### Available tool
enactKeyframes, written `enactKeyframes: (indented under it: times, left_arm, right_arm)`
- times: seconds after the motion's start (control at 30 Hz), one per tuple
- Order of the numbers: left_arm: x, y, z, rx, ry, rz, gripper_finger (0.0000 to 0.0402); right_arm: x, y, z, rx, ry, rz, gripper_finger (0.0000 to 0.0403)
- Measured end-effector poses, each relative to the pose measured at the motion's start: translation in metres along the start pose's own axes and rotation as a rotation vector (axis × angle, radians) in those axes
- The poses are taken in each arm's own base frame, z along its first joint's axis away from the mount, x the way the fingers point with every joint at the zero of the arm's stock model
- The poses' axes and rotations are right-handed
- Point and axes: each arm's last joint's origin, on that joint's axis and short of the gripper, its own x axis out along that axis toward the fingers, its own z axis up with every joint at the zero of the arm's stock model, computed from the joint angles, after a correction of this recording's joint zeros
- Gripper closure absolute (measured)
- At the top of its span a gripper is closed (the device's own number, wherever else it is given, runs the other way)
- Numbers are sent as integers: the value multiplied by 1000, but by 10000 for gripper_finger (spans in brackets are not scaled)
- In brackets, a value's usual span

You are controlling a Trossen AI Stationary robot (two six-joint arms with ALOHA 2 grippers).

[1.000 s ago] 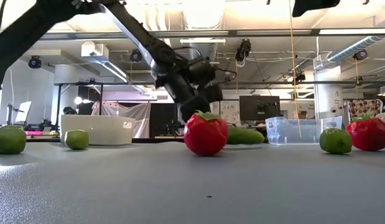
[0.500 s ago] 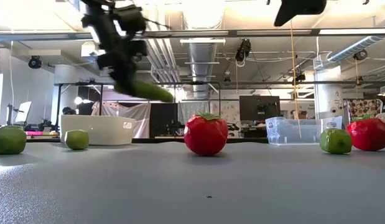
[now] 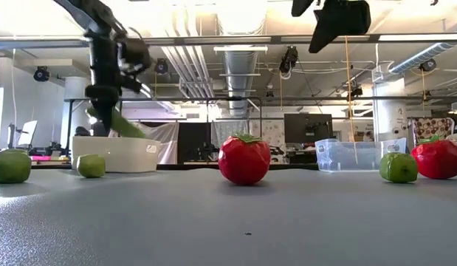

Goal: Sort produce into baskets
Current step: Put the top cucumber into the white bin, then put the cucumber into the white bin

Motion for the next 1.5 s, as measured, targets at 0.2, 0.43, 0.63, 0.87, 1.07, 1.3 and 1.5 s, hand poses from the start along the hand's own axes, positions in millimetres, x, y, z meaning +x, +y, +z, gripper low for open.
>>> enactKeyframes:
  times: [0.2, 0.43, 0.63, 0.87, 1.07, 1.3, 1.5]
  left_arm:
    - [27, 6, 6, -31, 97, -34, 189]
    - [15, 22, 15, -100, 80, 37, 40]
    - [-29, 36, 20, -149, -61, 106, 21]
    - [-73, 43, 11, -254, -322, 23, 31]
    - [-107, 22, -10, -273, -745, -290, 34]
    - [-122, -11, -43, -260, -948, -363, 34]
    - [-115, -32, -67, -267, -988, -405, 34]
  right_arm:
    - [1, 1, -8, 78, 115, 14, 117]
    - [3, 6, -46, 166, 318, -87, 117]
    - [11, 25, -77, 373, 489, -106, 117]
    - [34, 45, -126, 477, 750, -233, 106]
    - [32, 53, -151, 563, 759, -309, 97]
    - [47, 45, -168, 637, 756, -387, 55]
    - [71, 19, -185, 625, 750, -475, 56]
